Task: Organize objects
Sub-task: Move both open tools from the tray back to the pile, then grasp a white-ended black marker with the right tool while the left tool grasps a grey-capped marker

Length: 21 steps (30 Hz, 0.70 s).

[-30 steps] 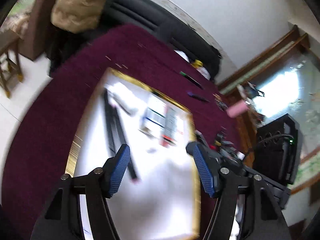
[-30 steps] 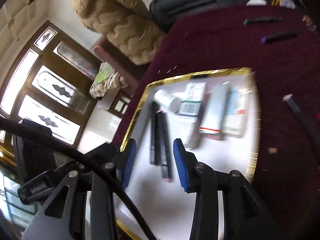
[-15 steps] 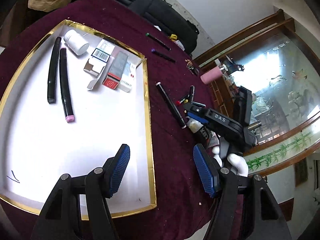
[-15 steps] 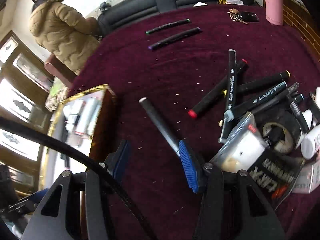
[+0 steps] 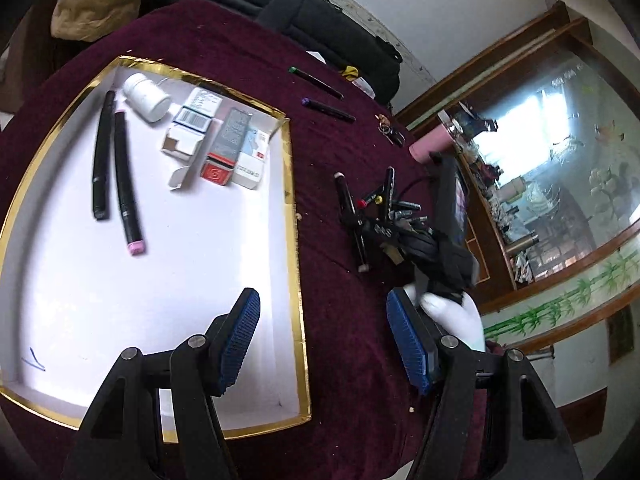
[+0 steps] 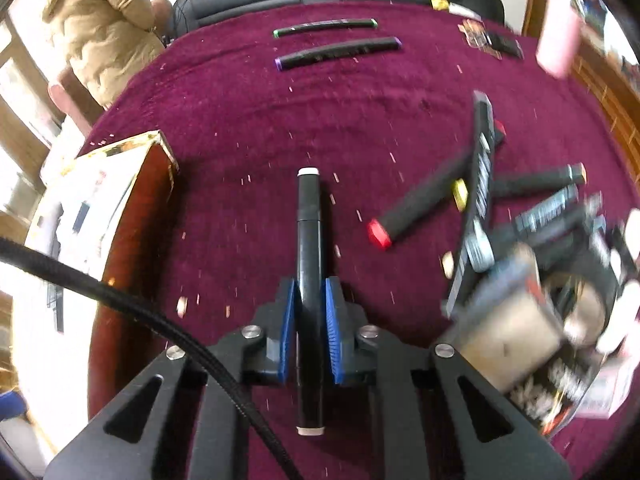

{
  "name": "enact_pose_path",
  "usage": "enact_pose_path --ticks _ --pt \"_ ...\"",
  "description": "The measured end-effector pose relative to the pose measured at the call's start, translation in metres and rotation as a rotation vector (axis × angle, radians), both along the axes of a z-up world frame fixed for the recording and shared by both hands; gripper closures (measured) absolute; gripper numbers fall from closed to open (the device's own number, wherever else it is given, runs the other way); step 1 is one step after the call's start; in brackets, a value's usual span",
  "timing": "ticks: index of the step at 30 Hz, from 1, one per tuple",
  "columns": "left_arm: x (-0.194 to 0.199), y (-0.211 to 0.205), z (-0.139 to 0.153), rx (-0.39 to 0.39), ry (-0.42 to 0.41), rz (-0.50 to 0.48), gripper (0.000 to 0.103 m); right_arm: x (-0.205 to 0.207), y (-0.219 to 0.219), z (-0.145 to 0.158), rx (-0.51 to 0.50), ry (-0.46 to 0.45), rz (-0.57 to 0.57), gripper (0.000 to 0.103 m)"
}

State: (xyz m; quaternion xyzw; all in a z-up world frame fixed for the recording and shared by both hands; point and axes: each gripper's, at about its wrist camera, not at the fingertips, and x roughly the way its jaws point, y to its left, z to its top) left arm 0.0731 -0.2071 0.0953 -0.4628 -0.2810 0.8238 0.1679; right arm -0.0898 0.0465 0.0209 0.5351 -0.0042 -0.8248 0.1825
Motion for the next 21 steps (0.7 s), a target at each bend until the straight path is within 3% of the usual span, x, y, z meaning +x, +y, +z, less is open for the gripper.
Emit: enact_pose_path --ticks 11,13,18,21 --pt "-0.068 0.100 0.010 -0.195 0.053 -0.192 0.044 0.115 0.115 0.001 -0.149 -0.069 -0.022 0.090" --pt "-0.086 0.126 0.005 -0.245 0.058 -0.232 0.044 0.122 0.131 0.000 -0.187 -0.068 -0.037 0.090" --pt "-0.145 0.182 -0.017 -0.469 0.071 -0.286 0.044 0.124 0.155 -0.007 -0.299 -0.069 -0.052 0.090" --pt "-0.171 0.193 -0.023 -0.472 0.054 -0.289 0.044 0.124 0.159 -0.009 -0.341 -0.067 -0.038 0.090"
